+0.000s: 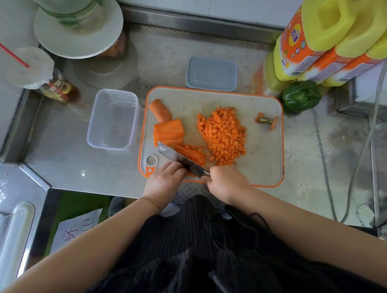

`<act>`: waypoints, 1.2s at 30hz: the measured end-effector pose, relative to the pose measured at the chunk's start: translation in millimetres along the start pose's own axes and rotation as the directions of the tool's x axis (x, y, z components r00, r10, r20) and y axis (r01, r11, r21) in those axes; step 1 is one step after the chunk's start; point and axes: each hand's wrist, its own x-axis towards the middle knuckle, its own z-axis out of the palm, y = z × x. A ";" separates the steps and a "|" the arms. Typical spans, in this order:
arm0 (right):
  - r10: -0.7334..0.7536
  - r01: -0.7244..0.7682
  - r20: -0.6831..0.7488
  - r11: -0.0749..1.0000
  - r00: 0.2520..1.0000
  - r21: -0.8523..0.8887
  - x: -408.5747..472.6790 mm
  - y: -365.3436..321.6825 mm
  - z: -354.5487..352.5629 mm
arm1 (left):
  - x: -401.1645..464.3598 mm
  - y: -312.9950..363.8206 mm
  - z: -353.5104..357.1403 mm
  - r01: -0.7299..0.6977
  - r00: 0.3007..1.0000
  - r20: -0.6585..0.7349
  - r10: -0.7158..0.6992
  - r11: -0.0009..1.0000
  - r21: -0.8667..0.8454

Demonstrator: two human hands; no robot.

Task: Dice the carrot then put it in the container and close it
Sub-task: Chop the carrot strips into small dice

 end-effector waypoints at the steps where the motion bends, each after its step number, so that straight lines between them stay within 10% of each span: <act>1: 0.004 -0.005 -0.003 1.000 1.000 -0.010 0.4 -0.2 1.8 | -0.3 -0.6 1.1 0.004 1.000 -0.003 -0.004 1.000 0.004; 21: 0.008 0.003 -0.108 0.994 0.994 0.105 7.2 -5.0 -7.6 | 18.7 6.2 -3.8 0.037 0.999 -0.027 -0.035 0.997 0.067; 29: 0.039 -0.008 -0.115 0.966 0.993 0.259 4.8 12.3 -18.6 | 15.4 5.1 -16.7 -0.188 0.971 -0.133 0.197 0.979 0.079; 36: 0.042 0.015 -0.179 0.952 0.983 0.307 -1.4 21.2 -21.3 | 40.2 8.7 -29.1 -0.054 0.997 0.053 0.056 0.998 -0.041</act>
